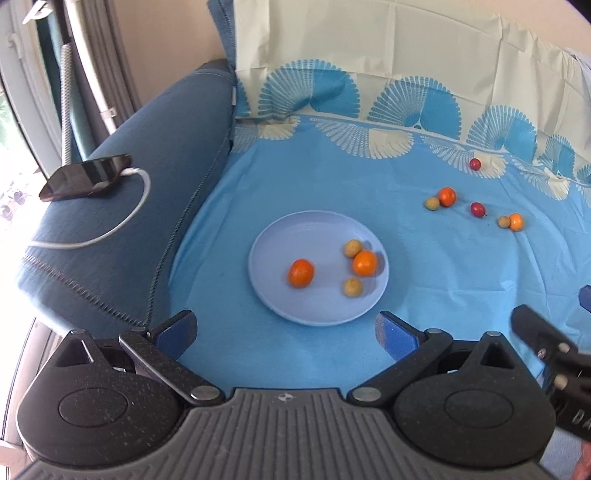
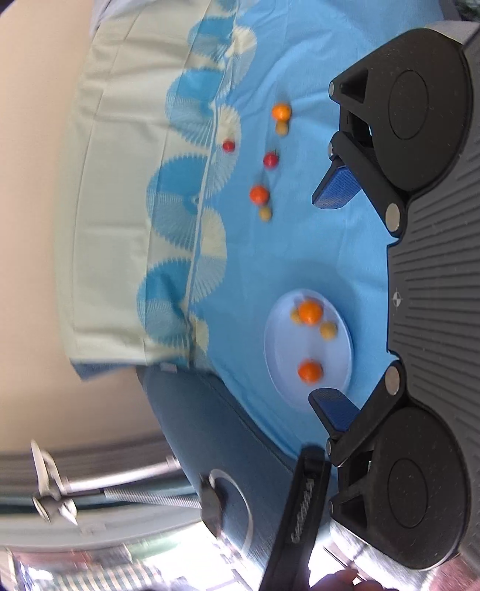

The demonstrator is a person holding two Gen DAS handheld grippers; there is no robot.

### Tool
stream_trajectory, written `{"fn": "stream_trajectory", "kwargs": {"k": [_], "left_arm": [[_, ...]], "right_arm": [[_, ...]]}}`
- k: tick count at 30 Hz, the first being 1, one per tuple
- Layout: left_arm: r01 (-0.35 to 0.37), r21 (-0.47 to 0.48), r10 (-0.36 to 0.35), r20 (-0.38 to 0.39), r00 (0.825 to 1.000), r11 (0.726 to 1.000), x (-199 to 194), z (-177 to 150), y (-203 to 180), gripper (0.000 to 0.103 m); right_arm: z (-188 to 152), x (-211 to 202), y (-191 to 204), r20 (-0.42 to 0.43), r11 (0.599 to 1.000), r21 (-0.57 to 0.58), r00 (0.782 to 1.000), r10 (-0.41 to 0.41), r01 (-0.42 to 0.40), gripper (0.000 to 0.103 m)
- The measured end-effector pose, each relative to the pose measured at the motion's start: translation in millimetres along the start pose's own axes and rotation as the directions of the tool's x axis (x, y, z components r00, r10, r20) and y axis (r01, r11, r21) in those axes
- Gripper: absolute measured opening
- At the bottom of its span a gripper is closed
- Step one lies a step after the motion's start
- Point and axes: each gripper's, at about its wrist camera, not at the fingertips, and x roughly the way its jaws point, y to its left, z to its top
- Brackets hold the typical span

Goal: Organize fruits
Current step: 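Grasp a brown fruit with the left tool while the right tool grasps a mandarin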

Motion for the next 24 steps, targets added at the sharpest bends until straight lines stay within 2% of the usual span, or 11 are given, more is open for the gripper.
{"fn": "stream_trajectory", "kwargs": {"k": [5, 9, 14, 16, 19, 24], "left_arm": [[0.051, 0.034, -0.051, 0.005, 0.999, 0.998, 32.1, 44.9, -45.2, 0.103], [0.094, 0.063, -0.094, -0.008, 0.996, 0.994, 73.8, 79.8, -94.3, 0.103], [0.127, 0.079, -0.124, -0.047, 0.991, 0.989, 142.0, 116.3, -151.7, 0.103], [0.123, 0.099, -0.118, -0.055, 0.991, 0.987, 174.1, 127.1, -173.5, 0.103], [0.110, 0.116, -0.100, -0.086, 0.991, 0.987, 221.9, 137.0, -198.2, 0.103], [0.101, 0.151, -0.085, -0.111, 0.990, 0.983, 285.3, 146.4, -226.3, 0.103]], "right_arm": [[9.4, 38.1, -67.4, -0.001, 0.980, 0.106, 0.985, -0.171, 0.170, 0.102], [13.0, 79.3, -131.5, -0.022, 0.933, 0.174, 0.948, -0.317, 0.316, 0.102], [8.0, 148.9, -203.3, -0.088, 0.869, 0.222, 0.897, -0.434, 0.442, 0.102], [5.4, 181.0, -225.3, -0.123, 0.846, 0.227, 0.876, -0.467, 0.483, 0.102], [1.6, 228.8, -249.0, -0.172, 0.837, 0.202, 0.860, -0.481, 0.508, 0.102], [-7.5, 293.0, -267.2, -0.216, 0.871, 0.113, 0.868, -0.447, 0.477, 0.102]]}}
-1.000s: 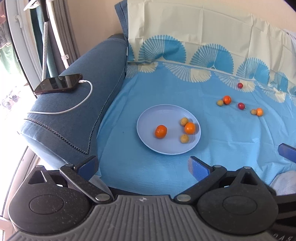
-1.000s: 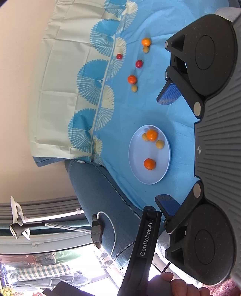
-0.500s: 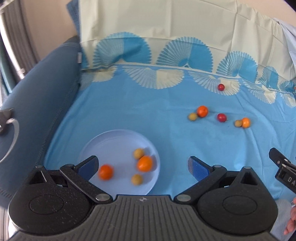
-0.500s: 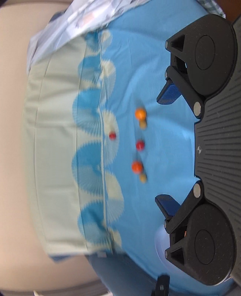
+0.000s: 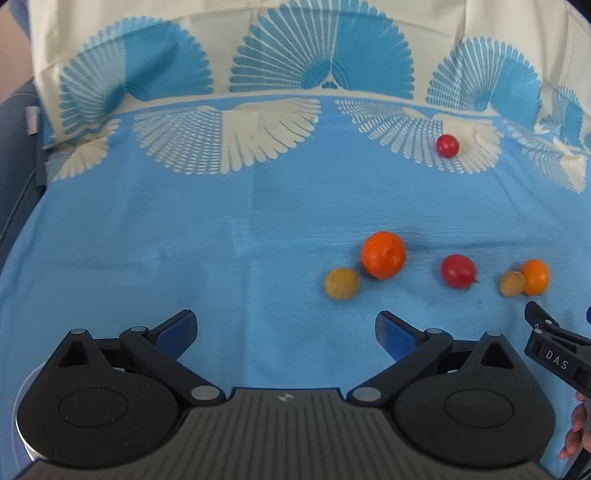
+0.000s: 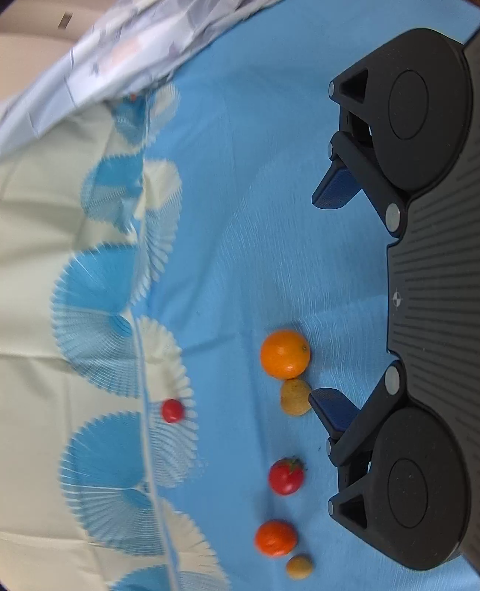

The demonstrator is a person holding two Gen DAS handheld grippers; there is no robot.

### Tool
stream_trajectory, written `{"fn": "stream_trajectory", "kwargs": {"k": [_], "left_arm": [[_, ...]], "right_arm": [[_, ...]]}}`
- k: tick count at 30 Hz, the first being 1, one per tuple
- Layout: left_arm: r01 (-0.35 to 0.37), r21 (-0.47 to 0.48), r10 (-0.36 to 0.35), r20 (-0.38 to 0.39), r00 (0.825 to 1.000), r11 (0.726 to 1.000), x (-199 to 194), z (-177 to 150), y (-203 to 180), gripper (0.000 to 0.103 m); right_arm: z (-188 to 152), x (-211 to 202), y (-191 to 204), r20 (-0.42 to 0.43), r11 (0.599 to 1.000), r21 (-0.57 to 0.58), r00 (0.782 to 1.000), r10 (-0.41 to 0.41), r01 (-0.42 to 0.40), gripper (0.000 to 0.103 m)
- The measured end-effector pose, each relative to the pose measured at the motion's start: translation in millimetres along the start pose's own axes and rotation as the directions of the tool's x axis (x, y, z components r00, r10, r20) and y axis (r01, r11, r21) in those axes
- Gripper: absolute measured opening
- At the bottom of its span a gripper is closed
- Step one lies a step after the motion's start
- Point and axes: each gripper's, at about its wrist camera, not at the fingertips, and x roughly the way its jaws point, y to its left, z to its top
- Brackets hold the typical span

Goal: Organize fruits
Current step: 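Grasp a brown fruit with the left tool while the right tool grasps a mandarin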

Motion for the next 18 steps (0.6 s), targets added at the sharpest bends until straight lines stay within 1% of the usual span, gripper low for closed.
{"fn": "stream_trajectory", "kwargs": {"k": [2, 6, 10, 13, 14, 15, 16, 17, 18], "left_arm": [[0.000, 0.023, 0.000, 0.001, 1.000, 1.000, 22.5, 6.9, -7.5, 0.103], [-0.007, 0.067, 0.010, -0.038, 0.999, 0.998, 61.1, 16.3, -16.5, 0.103], [0.022, 0.047, -0.020, -0.032, 0.999, 0.999, 66.4, 14.5, -10.5, 0.103], [0.020, 0.027, -0.019, -0.038, 0.999, 0.999, 64.2, 13.1, -9.3, 0.102], [0.032, 0.026, -0.031, -0.032, 0.999, 0.999, 62.0, 12.7, -9.5, 0.090], [0.069, 0.032, -0.068, -0.025, 0.997, 0.997, 55.2, 12.0, -12.3, 0.064], [0.102, 0.050, -0.101, -0.021, 0.995, 0.994, 49.2, 12.6, -15.6, 0.048], [0.104, 0.084, -0.103, -0.015, 0.995, 0.991, 44.1, 13.9, -21.4, 0.029], [0.098, 0.113, -0.098, -0.004, 0.995, 0.989, 39.7, 14.3, -26.7, 0.029]], "right_arm": [[-0.1, 22.3, 5.8, -0.007, 0.999, -0.035, 1.000, -0.010, 0.009, 0.102], [1.2, 39.2, 5.1, 0.067, 0.999, -0.019, 0.997, 0.027, -0.026, 0.102], [1.4, 41.6, 2.1, 0.085, 0.999, -0.007, 0.996, 0.041, -0.041, 0.102], [1.2, 42.1, 2.3, 0.086, 0.999, -0.006, 0.995, 0.040, -0.039, 0.102], [1.2, 41.4, 3.0, 0.089, 0.999, -0.010, 0.995, 0.044, -0.043, 0.099], [0.6, 38.5, 4.3, 0.097, 0.998, -0.018, 0.993, 0.060, -0.059, 0.088], [-0.2, 34.0, 6.5, 0.102, 0.997, -0.025, 0.992, 0.080, -0.078, 0.077], [-1.4, 28.7, 10.5, 0.099, 0.995, -0.039, 0.991, 0.091, -0.088, 0.049], [-3.5, 24.6, 15.1, 0.099, 0.995, -0.060, 0.992, 0.081, -0.076, 0.039]]}}
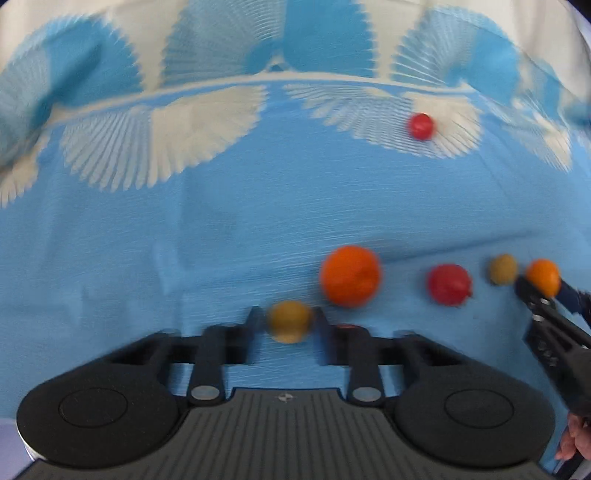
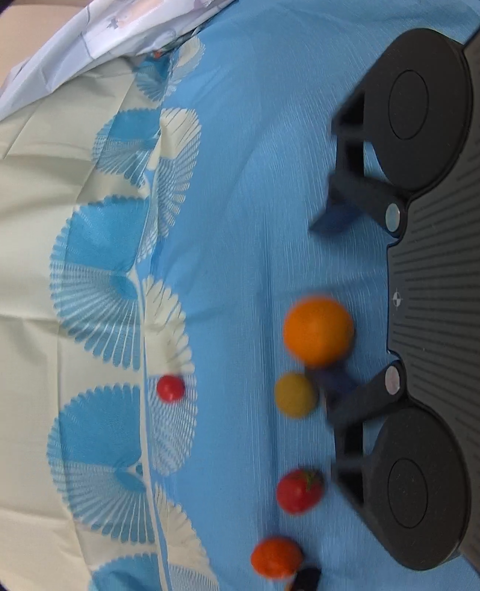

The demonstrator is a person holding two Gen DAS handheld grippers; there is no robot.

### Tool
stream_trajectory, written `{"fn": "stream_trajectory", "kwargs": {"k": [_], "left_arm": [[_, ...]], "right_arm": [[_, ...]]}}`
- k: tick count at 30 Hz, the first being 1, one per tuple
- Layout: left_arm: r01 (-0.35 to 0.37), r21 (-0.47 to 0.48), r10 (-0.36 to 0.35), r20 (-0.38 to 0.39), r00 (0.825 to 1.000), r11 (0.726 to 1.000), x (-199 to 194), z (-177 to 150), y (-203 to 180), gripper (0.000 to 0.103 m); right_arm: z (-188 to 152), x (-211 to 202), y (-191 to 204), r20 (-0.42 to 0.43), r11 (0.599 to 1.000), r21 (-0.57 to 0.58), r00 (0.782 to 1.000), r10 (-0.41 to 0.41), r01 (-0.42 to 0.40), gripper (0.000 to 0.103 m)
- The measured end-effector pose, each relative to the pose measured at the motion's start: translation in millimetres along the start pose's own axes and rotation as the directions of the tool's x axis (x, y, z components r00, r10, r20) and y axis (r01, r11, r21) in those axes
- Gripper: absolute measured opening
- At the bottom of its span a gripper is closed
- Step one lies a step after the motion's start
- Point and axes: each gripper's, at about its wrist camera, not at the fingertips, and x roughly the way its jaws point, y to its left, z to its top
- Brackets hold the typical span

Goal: Organize fruits
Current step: 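Grasp a brown fruit with the left tool while the right tool grasps a mandarin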

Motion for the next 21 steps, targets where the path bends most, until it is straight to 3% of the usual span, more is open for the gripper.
{"fn": "stream_trajectory", "kwargs": {"k": [2, 4, 7, 13, 15, 21], "left_arm": [[-0.002, 0.028, 0.001, 0.028, 1.000, 1.000, -8.2, -1.1, -7.8, 0.028], [-0.007, 0.040, 0.006, 0.032, 0.999, 0.999, -17.8, -2.7, -12.6, 0.028], [-0.009, 0.027, 0.008, 0.055, 0.998, 1.000, -46.2, -7.8, -10.7, 0.029], [0.004, -0.022, -0.002, 0.097, 0.995, 1.000, -136.3, -34.9, 9.0, 0.029], [0.005, -0.039, -0.001, 0.099, 0.995, 0.999, -167.7, -48.7, 17.7, 0.029], [-0.025, -0.095, 0.034, 0.101, 0.994, 0.995, -252.5, -105.7, 52.4, 0.029]], "right_arm": [[-3.1, -4.0, 3.5, 0.006, 1.000, -0.016, 1.000, -0.003, 0.003, 0.039], [-1.8, -5.0, -5.8, 0.003, 0.999, 0.046, 1.000, 0.005, -0.005, 0.039], [1.1, -15.9, -22.8, -0.007, 0.993, 0.111, 0.999, -0.051, 0.052, 0.038], [7.6, -93.5, -43.2, 0.043, 0.986, 0.155, 0.997, -0.066, 0.059, 0.039], [2.8, -128.9, -40.2, 0.049, 0.990, 0.139, 0.998, -0.041, 0.034, 0.039], [-20.4, -240.9, -3.6, 0.036, 0.985, 0.062, 0.987, 0.159, -0.160, 0.039]]}}
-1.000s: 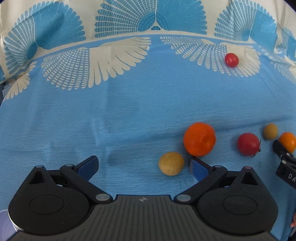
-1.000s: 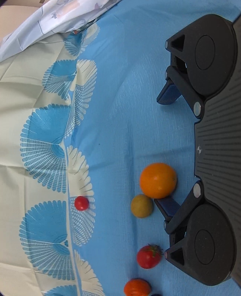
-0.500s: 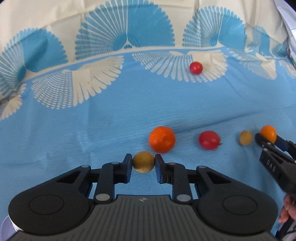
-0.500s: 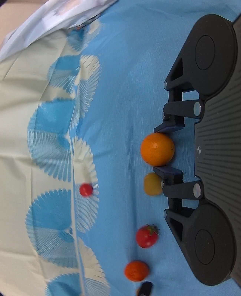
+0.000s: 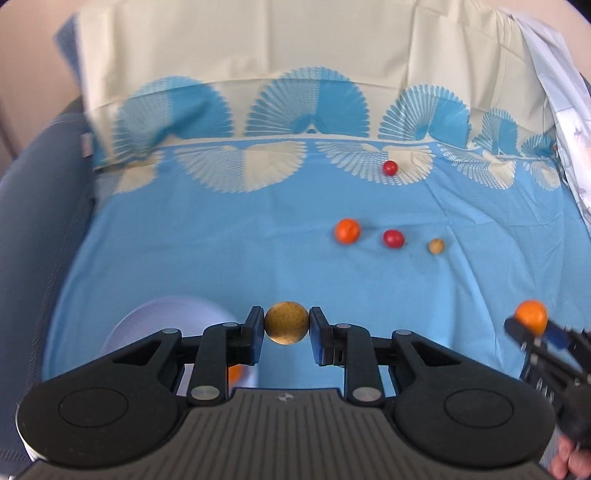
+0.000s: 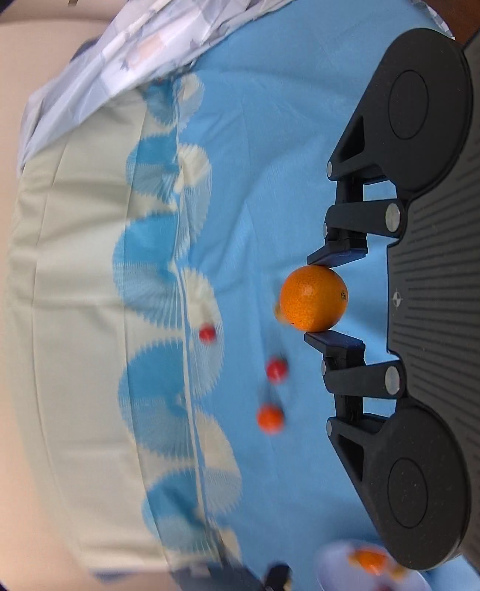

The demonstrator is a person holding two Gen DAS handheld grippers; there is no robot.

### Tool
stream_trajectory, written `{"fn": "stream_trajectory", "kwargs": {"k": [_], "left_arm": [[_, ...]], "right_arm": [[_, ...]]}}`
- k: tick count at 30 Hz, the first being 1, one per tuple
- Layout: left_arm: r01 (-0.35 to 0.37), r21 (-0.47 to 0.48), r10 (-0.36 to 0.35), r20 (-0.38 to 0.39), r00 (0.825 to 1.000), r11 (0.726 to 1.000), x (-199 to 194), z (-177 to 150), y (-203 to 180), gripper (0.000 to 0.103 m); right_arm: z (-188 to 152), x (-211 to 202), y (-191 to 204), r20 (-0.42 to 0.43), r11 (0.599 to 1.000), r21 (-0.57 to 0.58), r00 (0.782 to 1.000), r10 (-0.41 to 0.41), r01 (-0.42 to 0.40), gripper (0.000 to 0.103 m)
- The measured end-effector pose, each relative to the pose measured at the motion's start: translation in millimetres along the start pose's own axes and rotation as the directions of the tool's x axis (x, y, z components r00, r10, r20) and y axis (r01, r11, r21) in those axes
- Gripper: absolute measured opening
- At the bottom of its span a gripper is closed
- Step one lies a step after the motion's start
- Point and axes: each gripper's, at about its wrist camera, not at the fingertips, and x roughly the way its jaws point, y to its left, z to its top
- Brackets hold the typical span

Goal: Organize fruits
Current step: 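Grasp a brown fruit with the left tool while the right tool grasps a mandarin, then carry both fruits over the blue plate and open both tools to drop them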

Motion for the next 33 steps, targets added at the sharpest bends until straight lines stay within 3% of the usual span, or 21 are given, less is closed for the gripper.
{"fn": "stream_trajectory", "kwargs": {"k": [3, 7, 13, 17, 20, 33], "left_arm": [[-0.024, -0.026, 0.024, 0.008, 1.000, 0.999, -38.5, -26.7, 23.5, 0.029], [-0.065, -0.068, 0.066, 0.014, 0.998, 0.996, -80.8, -64.1, 54.5, 0.029], [-0.110, -0.150, 0.116, 0.033, 0.993, 0.983, -126.6, -113.4, 93.1, 0.029], [-0.141, -0.180, 0.155, 0.062, 0.986, 0.973, -149.3, -139.0, 104.1, 0.029], [-0.128, -0.203, 0.145, 0.071, 0.987, 0.971, -161.1, -149.9, 108.8, 0.029], [-0.092, -0.242, 0.125, 0.123, 0.984, 0.966, -182.9, -160.6, 118.8, 0.029]], "right_arm": [[-8.6, -46.8, 34.6, -0.025, 0.992, -0.017, 0.992, 0.125, -0.125, 0.039], [-15.9, -96.4, 79.2, -0.049, 0.958, -0.042, 0.958, 0.283, -0.285, 0.039], [-24.9, -147.5, 127.8, -0.082, 0.903, -0.118, 0.910, 0.406, -0.414, 0.039], [-33.8, -175.6, 149.8, -0.076, 0.878, -0.209, 0.902, 0.424, -0.431, 0.039], [-33.1, -189.4, 155.2, -0.053, 0.872, -0.242, 0.904, 0.425, -0.424, 0.039], [-34.7, -215.2, 157.2, 0.002, 0.879, -0.274, 0.913, 0.407, -0.391, 0.039]]}}
